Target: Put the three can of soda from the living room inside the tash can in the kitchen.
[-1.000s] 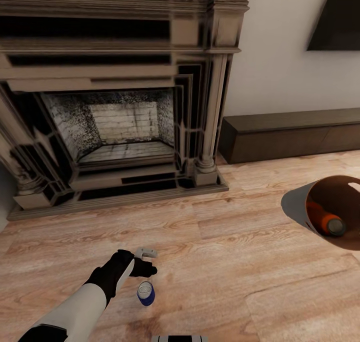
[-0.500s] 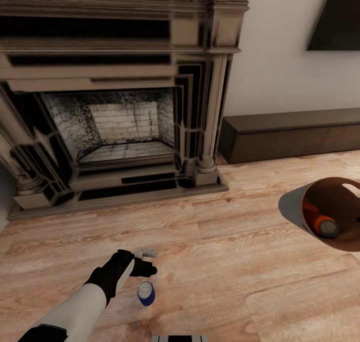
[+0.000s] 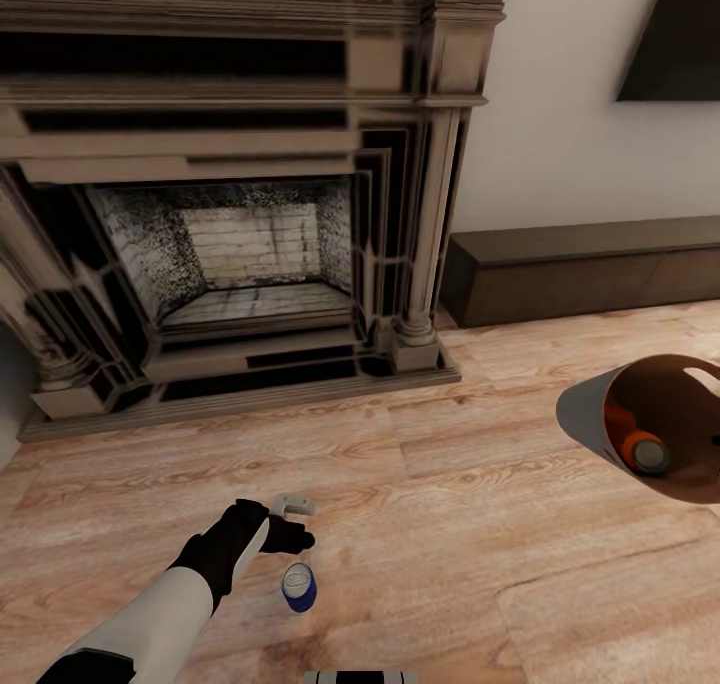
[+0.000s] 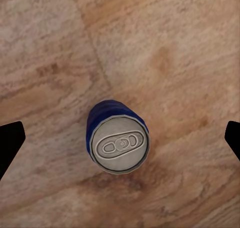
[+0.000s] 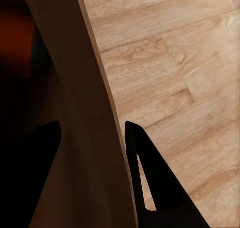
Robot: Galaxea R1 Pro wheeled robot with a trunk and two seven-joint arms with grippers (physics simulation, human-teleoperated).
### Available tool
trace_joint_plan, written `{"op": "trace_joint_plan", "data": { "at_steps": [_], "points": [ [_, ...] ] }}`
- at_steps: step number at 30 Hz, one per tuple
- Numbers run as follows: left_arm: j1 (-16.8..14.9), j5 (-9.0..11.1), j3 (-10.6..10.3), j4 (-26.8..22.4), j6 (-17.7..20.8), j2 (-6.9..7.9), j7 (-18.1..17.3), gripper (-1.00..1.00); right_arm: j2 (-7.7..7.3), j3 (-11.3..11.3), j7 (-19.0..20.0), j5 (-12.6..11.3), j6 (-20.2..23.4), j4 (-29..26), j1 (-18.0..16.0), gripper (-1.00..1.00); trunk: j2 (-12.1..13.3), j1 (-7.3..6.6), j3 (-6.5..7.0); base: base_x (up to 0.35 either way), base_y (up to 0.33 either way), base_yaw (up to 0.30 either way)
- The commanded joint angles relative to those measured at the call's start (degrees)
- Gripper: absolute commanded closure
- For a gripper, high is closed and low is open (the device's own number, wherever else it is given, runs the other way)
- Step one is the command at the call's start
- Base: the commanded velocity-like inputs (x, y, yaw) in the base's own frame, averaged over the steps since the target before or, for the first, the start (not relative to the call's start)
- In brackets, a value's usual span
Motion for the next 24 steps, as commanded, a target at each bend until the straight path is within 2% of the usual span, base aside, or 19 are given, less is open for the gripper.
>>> {"op": "trace_joint_plan", "data": {
  "at_steps": [1,6,19,24],
  "points": [
    [0.0,0.0,0.0,0.0,0.0,0.00,0.0,-1.00,0.00,0.0,0.2,-0.6,0.1,0.0,-0.1,1.00,0.0,-0.01,0.01,0.000,0.004,0.000],
    [0.0,0.0,0.0,-0.1,0.1,-0.08,0.1,-1.00,0.00,0.0,0.2,-0.6,0.1,0.0,-0.1,1.00,0.0,-0.01,0.01,0.000,0.001,0.000],
    [0.0,0.0,0.0,-0.1,0.1,-0.11,0.0,-1.00,0.00,0.1,0.2,-0.6,0.1,0.0,0.0,1.00,-0.2,0.33,-2.87,0.000,0.000,0.000],
    [0.0,0.0,0.0,-0.1,0.0,-0.06,-0.1,-1.00,0.00,0.1,0.2,-0.6,0.1,0.0,0.0,1.00,-0.2,0.33,-2.87,0.000,0.000,0.000]
  ]
}}
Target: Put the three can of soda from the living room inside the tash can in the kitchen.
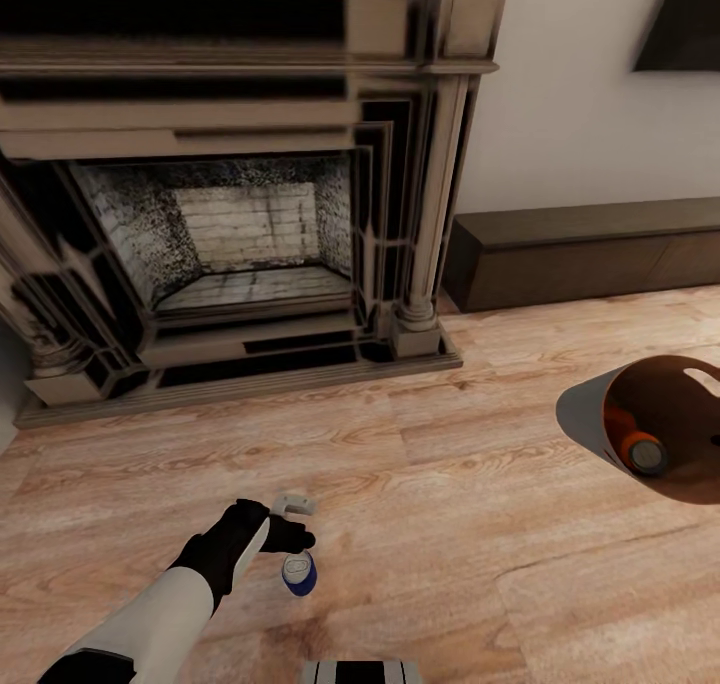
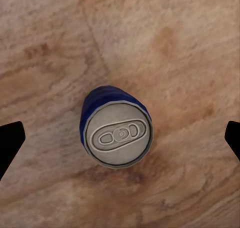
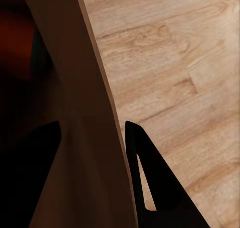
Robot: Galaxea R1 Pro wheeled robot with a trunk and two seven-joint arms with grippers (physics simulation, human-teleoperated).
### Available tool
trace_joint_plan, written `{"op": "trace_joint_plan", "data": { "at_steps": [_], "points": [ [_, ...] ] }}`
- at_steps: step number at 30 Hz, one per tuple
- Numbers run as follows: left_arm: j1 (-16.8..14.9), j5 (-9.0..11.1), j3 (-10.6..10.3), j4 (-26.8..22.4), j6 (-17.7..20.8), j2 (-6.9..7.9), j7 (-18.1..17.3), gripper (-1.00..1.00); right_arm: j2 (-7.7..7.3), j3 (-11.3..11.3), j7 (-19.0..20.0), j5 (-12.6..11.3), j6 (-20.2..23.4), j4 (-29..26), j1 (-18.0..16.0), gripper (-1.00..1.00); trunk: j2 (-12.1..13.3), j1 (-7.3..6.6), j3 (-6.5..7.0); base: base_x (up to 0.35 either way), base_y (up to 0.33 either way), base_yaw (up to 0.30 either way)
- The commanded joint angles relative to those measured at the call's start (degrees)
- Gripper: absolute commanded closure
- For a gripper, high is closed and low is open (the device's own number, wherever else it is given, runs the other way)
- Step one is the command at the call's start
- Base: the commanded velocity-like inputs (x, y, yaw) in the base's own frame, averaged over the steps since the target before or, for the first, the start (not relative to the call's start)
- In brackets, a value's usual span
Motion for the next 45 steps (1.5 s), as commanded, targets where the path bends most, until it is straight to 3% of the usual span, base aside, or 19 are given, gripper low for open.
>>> {"op": "trace_joint_plan", "data": {
  "at_steps": [1,14,28,45],
  "points": [
    [0.0,0.0,0.0,0.0,0.0,0.01,0.0,-1.00,0.00,0.0,0.2,-0.7,0.1,0.0,-0.1,1.00,0.0,-0.01,0.01,0.000,0.000,0.000],
    [0.0,0.0,0.0,0.0,-0.1,0.04,0.0,-1.00,0.01,0.1,0.2,-0.7,0.1,0.0,0.0,1.00,0.0,-0.01,0.01,0.100,0.048,0.000],
    [0.0,0.0,0.0,0.0,-0.2,-0.08,0.1,-1.00,0.17,0.1,0.1,-0.7,0.1,0.0,0.0,1.00,-0.2,0.36,-3.10,0.005,0.002,0.000],
    [0.0,0.0,0.0,-1.6,-0.2,-0.05,0.1,-1.00,0.19,0.2,0.1,-0.6,0.1,0.0,0.0,1.00,-0.2,0.36,-3.10,0.000,-0.026,0.000]
  ]
}}
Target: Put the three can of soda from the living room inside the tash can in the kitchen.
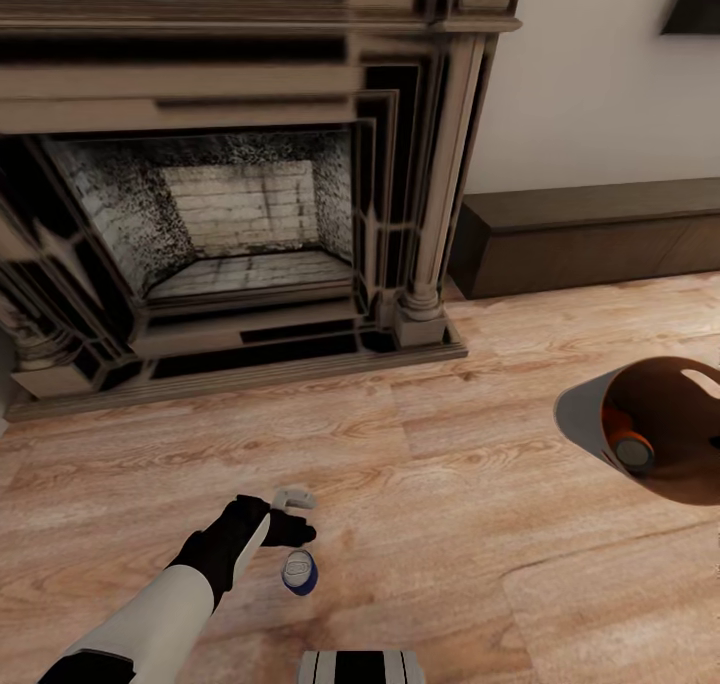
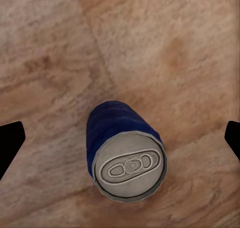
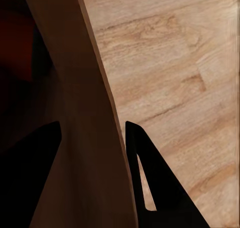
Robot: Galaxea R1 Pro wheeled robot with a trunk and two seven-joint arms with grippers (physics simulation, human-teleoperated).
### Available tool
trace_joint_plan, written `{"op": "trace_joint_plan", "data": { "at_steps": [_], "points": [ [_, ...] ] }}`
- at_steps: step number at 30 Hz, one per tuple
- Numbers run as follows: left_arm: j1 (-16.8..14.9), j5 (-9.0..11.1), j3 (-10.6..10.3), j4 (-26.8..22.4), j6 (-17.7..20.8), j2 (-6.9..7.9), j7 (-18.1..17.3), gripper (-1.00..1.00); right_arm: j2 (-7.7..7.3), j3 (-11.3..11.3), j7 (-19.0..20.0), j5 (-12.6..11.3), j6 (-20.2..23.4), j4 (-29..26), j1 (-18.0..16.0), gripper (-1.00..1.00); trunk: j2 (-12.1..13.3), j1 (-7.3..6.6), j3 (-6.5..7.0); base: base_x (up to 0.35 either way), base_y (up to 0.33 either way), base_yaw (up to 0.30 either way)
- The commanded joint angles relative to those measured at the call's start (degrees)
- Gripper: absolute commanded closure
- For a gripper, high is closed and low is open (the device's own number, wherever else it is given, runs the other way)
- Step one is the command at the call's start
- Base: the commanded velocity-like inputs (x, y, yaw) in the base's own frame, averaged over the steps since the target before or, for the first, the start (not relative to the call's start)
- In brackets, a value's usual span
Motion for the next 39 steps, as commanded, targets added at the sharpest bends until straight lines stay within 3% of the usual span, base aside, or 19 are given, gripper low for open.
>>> {"op": "trace_joint_plan", "data": {
  "at_steps": [1,9,30,39],
  "points": [
    [0.0,0.0,0.0,-0.1,0.0,0.00,0.0,-1.00,-0.01,0.0,0.2,-0.6,0.1,0.0,0.0,1.00,0.0,-0.01,0.01,0.000,-0.044,0.000],
    [0.0,0.0,0.0,-0.1,0.0,0.00,0.0,-1.00,0.06,0.0,0.2,-0.6,0.1,0.0,0.0,1.00,0.0,-0.01,0.01,0.000,-0.015,0.000],
    [0.0,-0.1,0.0,-0.1,0.4,-0.08,0.3,-1.00,-0.12,-0.1,0.2,-0.6,0.1,0.0,0.0,1.00,-0.3,0.54,-4.65,0.000,0.000,0.000],
    [0.0,-0.1,0.0,-0.1,0.4,-0.09,0.3,-1.00,-0.18,-0.1,0.2,-0.6,0.1,0.0,0.0,1.00,-0.3,0.56,-4.87,0.000,0.000,0.000]
  ]
}}
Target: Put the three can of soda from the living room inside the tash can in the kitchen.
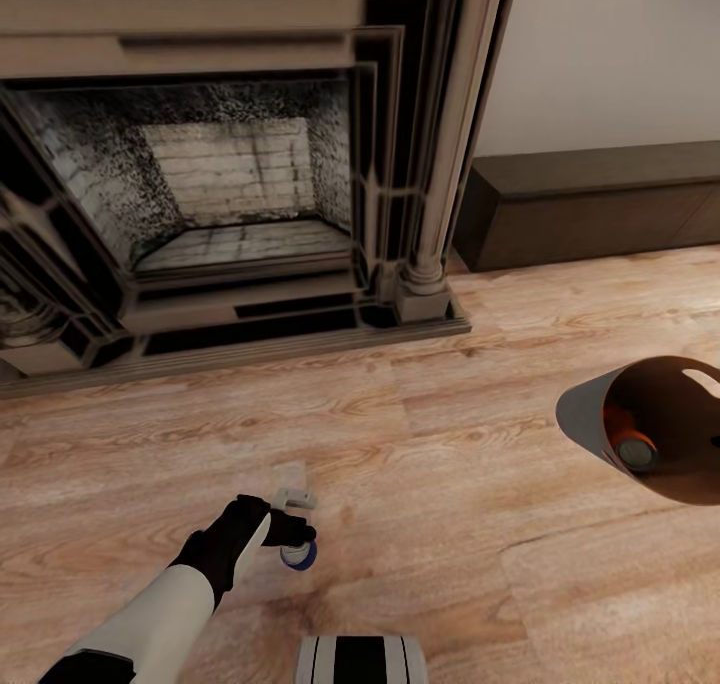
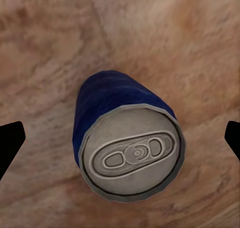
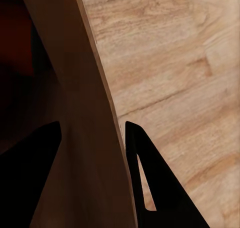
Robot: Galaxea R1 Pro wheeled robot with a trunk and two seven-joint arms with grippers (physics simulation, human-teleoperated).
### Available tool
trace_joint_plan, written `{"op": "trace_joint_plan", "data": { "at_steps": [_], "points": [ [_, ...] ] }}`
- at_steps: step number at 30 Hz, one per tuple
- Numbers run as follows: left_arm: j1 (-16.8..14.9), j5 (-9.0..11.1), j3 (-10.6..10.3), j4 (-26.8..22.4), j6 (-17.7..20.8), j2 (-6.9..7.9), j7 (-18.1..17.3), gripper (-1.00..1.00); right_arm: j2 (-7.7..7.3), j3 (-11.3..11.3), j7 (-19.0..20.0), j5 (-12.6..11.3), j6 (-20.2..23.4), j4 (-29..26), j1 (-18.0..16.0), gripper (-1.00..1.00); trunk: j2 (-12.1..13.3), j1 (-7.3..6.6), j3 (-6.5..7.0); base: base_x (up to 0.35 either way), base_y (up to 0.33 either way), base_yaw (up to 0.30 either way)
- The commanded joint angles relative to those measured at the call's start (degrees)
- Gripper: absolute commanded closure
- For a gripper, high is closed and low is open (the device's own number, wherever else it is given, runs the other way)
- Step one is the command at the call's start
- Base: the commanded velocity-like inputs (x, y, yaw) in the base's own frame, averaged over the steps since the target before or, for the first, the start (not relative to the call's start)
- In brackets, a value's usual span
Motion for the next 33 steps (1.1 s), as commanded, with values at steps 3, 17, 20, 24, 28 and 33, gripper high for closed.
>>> {"op": "trace_joint_plan", "data": {
  "at_steps": [3,17,20,24,28,33],
  "points": [
    [0.0,0.0,0.0,0.0,0.0,0.00,0.0,-1.00,0.02,0.0,0.2,-0.7,0.1,0.0,-0.1,1.00,0.0,0.07,-0.67,0.000,0.000,0.000],
    [0.0,0.0,0.0,0.0,-0.1,0.00,-0.1,-1.00,0.02,0.1,0.1,-0.7,0.1,0.0,0.0,1.00,-0.2,0.27,-2.44,0.000,0.000,0.000],
    [0.0,0.0,0.0,0.0,-0.1,0.00,-0.1,-1.00,0.05,0.1,0.1,-0.7,0.1,0.0,0.0,1.00,-0.2,0.35,-3.10,0.000,0.000,0.000],
    [0.0,0.0,0.0,0.0,-0.1,0.00,-0.2,-1.00,0.07,0.1,0.1,-0.7,0.1,0.0,0.0,1.00,-0.2,0.40,-3.55,0.000,0.000,0.000],
    [0.0,0.0,0.0,0.0,-0.2,0.00,-0.1,-1.00,0.11,0.1,0.1,-0.7,0.1,0.0,0.0,1.00,-0.2,0.40,-3.55,0.000,0.000,0.000],
    [0.0,0.0,0.0,0.0,-0.2,0.00,-0.2,-1.00,0.22,0.1,0.1,-0.7,0.1,0.0,0.0,1.00,-0.2,0.43,-3.77,0.000,0.000,0.000]
  ]
}}
